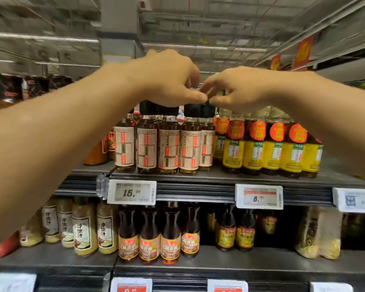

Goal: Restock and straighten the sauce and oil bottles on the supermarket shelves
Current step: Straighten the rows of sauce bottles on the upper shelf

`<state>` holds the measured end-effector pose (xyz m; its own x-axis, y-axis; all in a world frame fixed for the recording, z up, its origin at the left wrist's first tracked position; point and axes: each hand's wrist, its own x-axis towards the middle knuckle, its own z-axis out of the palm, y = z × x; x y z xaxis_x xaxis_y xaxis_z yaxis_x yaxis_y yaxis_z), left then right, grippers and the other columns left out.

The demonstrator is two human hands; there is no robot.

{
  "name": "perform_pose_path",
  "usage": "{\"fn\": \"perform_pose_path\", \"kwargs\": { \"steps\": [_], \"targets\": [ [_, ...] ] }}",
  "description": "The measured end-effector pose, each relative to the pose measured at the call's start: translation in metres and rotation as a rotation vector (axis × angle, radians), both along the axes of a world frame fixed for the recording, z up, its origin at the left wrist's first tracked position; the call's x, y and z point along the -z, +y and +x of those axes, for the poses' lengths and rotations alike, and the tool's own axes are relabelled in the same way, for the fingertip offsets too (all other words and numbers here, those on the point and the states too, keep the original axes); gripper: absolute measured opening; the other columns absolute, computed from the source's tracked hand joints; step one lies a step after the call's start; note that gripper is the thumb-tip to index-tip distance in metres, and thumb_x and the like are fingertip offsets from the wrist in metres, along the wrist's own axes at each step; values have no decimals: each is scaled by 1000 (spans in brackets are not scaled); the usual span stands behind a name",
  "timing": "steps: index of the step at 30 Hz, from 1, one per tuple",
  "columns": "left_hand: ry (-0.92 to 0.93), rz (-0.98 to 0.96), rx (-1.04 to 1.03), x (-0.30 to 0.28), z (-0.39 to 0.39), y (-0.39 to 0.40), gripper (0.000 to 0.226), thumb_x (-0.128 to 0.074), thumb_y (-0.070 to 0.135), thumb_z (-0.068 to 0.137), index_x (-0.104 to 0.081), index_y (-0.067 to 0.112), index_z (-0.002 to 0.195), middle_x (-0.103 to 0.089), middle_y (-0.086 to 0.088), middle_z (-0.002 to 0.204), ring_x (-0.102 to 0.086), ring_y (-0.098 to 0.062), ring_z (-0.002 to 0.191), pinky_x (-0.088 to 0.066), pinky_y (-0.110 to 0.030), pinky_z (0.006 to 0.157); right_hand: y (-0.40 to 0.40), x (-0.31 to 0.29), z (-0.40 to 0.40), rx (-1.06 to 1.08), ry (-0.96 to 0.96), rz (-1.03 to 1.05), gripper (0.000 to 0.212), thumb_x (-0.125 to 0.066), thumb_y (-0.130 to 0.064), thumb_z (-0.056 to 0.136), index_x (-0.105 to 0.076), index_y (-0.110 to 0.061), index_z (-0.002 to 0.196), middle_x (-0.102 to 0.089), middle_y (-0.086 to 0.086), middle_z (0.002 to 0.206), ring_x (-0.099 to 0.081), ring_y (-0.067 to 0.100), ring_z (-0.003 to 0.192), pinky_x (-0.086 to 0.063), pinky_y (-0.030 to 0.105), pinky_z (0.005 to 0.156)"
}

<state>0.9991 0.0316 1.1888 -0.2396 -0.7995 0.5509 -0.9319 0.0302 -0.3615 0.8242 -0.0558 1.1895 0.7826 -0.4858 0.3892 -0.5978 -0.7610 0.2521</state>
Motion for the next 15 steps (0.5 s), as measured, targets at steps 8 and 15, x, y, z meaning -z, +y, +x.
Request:
{"fn": "perform_pose_path", "kwargs": {
  "steps": [8,15],
  "targets": [
    [-66,64,-35,-3,-4,-24,65,-43,79,83,-75,28,107,-70,5,85,-61,-11,76,-49,-33,66,-27,-7,-1,-138,68,113,41,-55,-53,99,-57,-35,135,-70,-8,122,-65,13,105,-46,31,86],
    [-9,220,-36,-14,-1,-21,55,-48,80,79,-68,48,119,-66,16,108,-59,-14,100,-44,-36,85,-38,-10,-3,-189,43,68,37,-54,-62,94,-63,-43,124,-68,-13,93,-65,7,87,-50,34,76]
  ]
}}
